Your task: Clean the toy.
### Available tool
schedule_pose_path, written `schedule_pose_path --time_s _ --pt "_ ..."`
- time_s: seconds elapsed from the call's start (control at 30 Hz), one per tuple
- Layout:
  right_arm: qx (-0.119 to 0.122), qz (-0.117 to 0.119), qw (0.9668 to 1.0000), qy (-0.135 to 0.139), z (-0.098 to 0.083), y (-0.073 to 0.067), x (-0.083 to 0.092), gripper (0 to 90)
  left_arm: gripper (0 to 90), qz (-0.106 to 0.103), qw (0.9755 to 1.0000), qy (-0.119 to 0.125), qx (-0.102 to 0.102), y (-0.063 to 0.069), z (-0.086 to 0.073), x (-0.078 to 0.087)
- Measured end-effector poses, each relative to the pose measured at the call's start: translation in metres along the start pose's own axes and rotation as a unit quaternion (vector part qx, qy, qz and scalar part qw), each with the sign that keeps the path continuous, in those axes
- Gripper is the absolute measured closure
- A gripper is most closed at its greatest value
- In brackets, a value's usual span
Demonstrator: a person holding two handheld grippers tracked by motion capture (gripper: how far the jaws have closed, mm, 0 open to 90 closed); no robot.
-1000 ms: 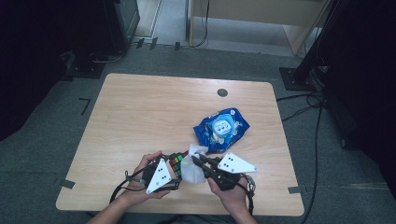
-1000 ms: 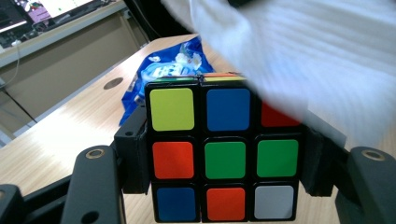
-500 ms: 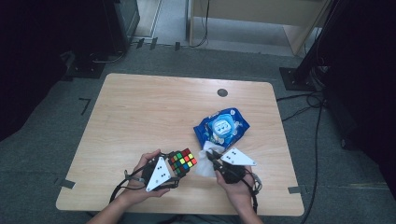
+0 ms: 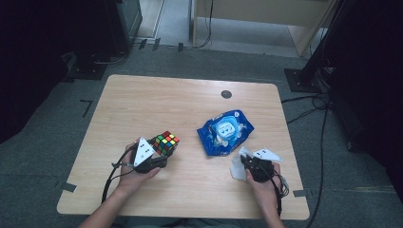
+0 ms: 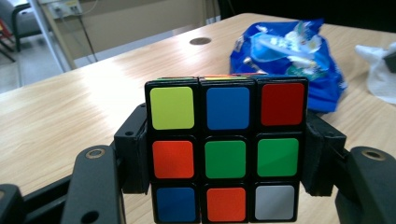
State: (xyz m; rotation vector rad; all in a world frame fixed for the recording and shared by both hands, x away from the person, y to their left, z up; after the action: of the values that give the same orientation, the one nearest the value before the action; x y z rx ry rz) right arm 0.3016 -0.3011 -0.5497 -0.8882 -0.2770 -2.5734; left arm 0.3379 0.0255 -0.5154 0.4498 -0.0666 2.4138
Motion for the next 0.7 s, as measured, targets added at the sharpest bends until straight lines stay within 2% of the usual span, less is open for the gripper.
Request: schedule_pose_path --time_s 0.03,0.1,0.13,0.23,0.3,0.37,0.47,0.57,0.6,0.7 --pt "0.001 0.007 1.0 0.006 0.001 -0.002 -0.001 68.1 33.9 0.003 1.0 -0.002 0.0 -0.001 -0.001 -0.001" --pt "0.008 0.006 0.9996 0.026 0.005 -0.004 0.0 48.6 33.9 0.007 1.0 -0.004 0.004 -0.002 -0.001 -0.003" --pt "0.011 -0.002 0.9992 0.038 0.008 -0.004 0.002 42.3 33.9 0.008 0.9999 -0.006 0.007 -0.003 -0.002 -0.004" --pt "-0.012 -0.011 0.9977 0.065 0.015 0.002 0.011 31.2 33.9 0.012 0.9998 -0.011 0.014 -0.003 -0.003 -0.009" --pt "-0.028 -0.02 0.9969 0.071 0.015 0.01 0.016 26.3 33.9 0.018 0.9995 -0.017 0.018 -0.004 -0.005 -0.013" --pt "-0.043 -0.029 0.9965 0.065 0.012 0.019 0.018 20.7 33.9 0.019 0.9991 -0.025 0.029 -0.004 -0.007 -0.019" --pt "-0.064 -0.035 0.996 0.052 0.004 0.031 0.018 16.8 33.9 0.023 0.9986 -0.031 0.035 -0.004 -0.009 -0.027" --pt "-0.069 -0.041 0.9956 0.047 -0.001 0.039 0.021 14.5 33.8 0.026 0.998 -0.037 0.045 -0.003 -0.01 -0.035" --pt "-0.065 -0.042 0.9961 0.043 -0.003 0.04 0.022 13.3 33.8 0.028 0.9976 -0.042 0.048 -0.003 -0.011 -0.038" --pt "-0.062 -0.045 0.9964 0.037 -0.008 0.044 0.025 13.2 33.8 0.034 0.9972 -0.046 0.047 -0.001 -0.013 -0.044"
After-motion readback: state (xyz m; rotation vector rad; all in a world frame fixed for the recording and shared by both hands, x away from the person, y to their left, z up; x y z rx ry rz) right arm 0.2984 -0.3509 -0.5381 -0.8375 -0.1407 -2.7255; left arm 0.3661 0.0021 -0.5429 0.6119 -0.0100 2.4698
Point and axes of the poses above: each handheld gripper's, and its own axes: x roughly backward along the jaws, z roughly out of its top, y roughly to its right, the point moved 7 cm from there along -x, roughly forward along the jaws, and after that the axes turned 10 degrees about x, right-handed, at the moved point
